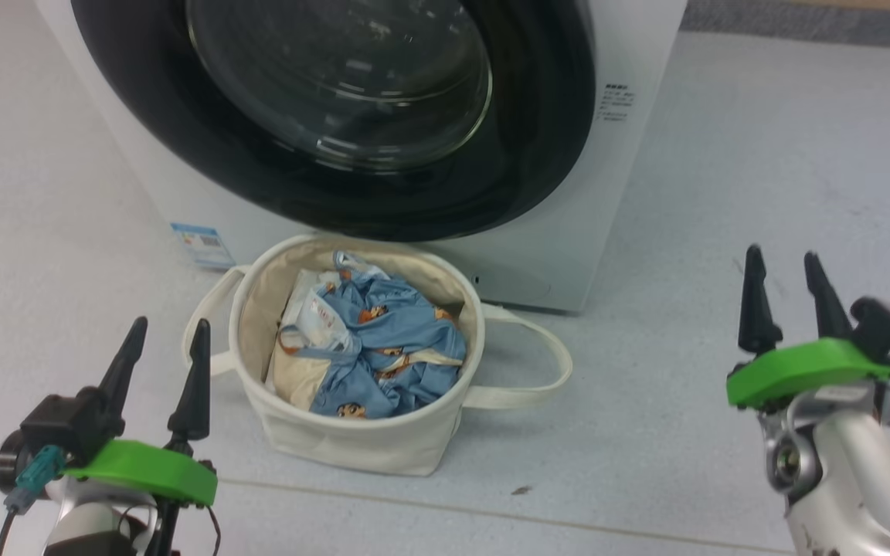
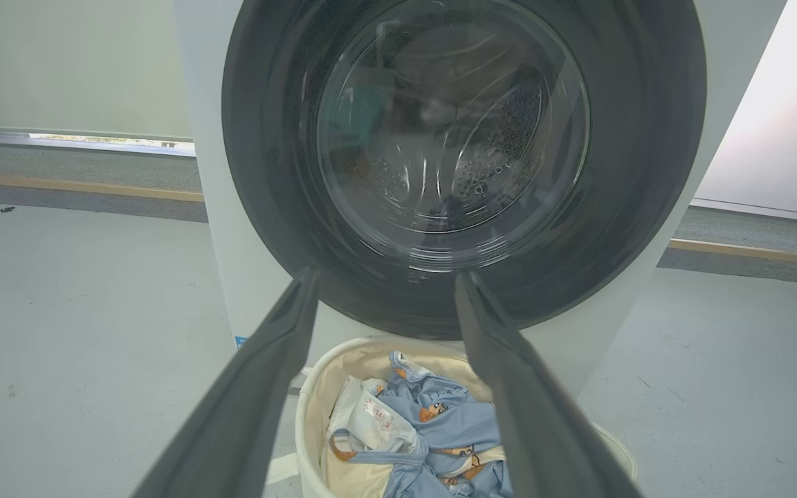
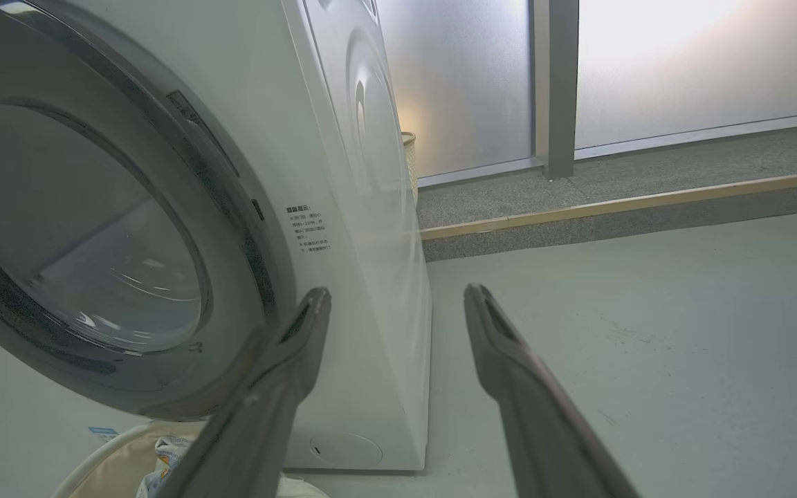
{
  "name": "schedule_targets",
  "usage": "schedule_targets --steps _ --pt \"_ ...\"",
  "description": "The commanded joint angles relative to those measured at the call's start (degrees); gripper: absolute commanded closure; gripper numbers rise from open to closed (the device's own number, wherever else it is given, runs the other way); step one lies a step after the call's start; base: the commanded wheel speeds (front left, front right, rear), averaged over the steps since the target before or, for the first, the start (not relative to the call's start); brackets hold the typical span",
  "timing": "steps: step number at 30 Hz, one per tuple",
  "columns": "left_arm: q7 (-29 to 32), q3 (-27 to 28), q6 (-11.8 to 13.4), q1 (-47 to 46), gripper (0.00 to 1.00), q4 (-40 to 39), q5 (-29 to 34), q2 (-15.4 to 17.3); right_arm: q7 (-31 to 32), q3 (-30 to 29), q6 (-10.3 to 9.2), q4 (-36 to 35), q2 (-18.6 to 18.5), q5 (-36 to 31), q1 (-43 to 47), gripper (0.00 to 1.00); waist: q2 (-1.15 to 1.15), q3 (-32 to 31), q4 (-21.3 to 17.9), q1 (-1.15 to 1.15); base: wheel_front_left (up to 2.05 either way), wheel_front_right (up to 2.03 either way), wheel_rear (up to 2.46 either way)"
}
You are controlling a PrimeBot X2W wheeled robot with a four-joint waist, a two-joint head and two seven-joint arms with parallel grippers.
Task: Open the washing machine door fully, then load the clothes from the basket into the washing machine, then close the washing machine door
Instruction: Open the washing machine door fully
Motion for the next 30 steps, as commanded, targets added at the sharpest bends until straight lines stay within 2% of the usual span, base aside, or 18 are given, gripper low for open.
schedule_targets --steps 1,5,6,7,8,9,10,17,22,26,30 --pt "-0.69 2.45 -0.19 -2.55 0.00 -1.96 0.79 1.18 -0.70 0.67 0.00 -1.63 0.14 0.74 -3.20 0.00 0.00 1.16 0.65 0.00 0.00 0.00 0.00" --pt "-0.69 2.75 -0.43 -3.36 0.00 -1.74 0.77 0.86 -0.70 -0.66 0.00 -1.38 0.32 3.22 -5.07 0.00 0.00 2.68 1.35 0.00 0.00 0.00 0.00" --pt "-0.69 2.80 -0.50 -3.55 0.00 -1.62 0.75 0.83 -0.70 -1.13 0.00 -1.32 0.41 4.15 -5.72 0.05 0.00 3.06 1.44 0.00 0.00 0.00 0.00" --pt "-0.69 2.86 -0.55 -3.79 0.00 -1.52 0.78 0.82 -0.70 -1.59 0.00 -1.15 0.48 5.03 -6.43 0.28 0.00 3.43 1.52 0.00 0.00 0.00 0.00" --pt "-0.69 2.93 -0.59 -4.03 0.00 -1.44 0.81 0.82 -0.70 -2.06 0.00 -0.84 0.78 6.71 -7.23 0.75 0.00 3.80 1.56 0.00 0.00 0.00 0.00" --pt "-0.69 3.01 -0.64 -4.26 0.00 -1.40 0.81 0.78 -0.70 -2.46 0.00 -0.53 0.96 8.58 -8.14 0.92 0.00 4.15 1.60 0.00 0.00 0.00 0.00" --pt "-0.69 3.05 -0.68 -4.46 0.00 -1.37 0.83 0.75 -0.70 -2.68 0.00 -0.16 0.93 10.25 -9.09 0.99 0.00 4.51 1.63 0.00 0.00 0.00 0.00" --pt "-0.69 3.09 -0.91 -5.71 0.00 -0.70 1.33 0.73 0.28 -1.96 0.00 3.31 0.19 30.25 -16.21 1.00 0.00 6.87 2.26 0.00 0.00 0.00 0.00" --pt "-0.69 3.46 -0.99 -6.84 0.00 -0.24 1.43 0.44 6.00 -4.30 0.00 3.87 -0.40 48.52 -20.59 1.00 0.00 8.44 3.40 0.00 0.00 0.00 0.00" --pt "-0.69 3.46 -1.05 -7.66 0.00 0.14 1.58 0.12 11.52 -6.31 0.00 5.14 -1.01 58.42 -24.16 1.00 0.00 10.06 4.35 0.00 0.00 0.00 0.00" --pt "-0.69 3.57 -1.12 -8.46 0.00 0.09 1.59 -0.10 17.36 -7.96 0.00 7.53 -1.07 65.52 -27.44 1.00 0.00 11.54 5.50 0.00 0.00 0.00 0.00"
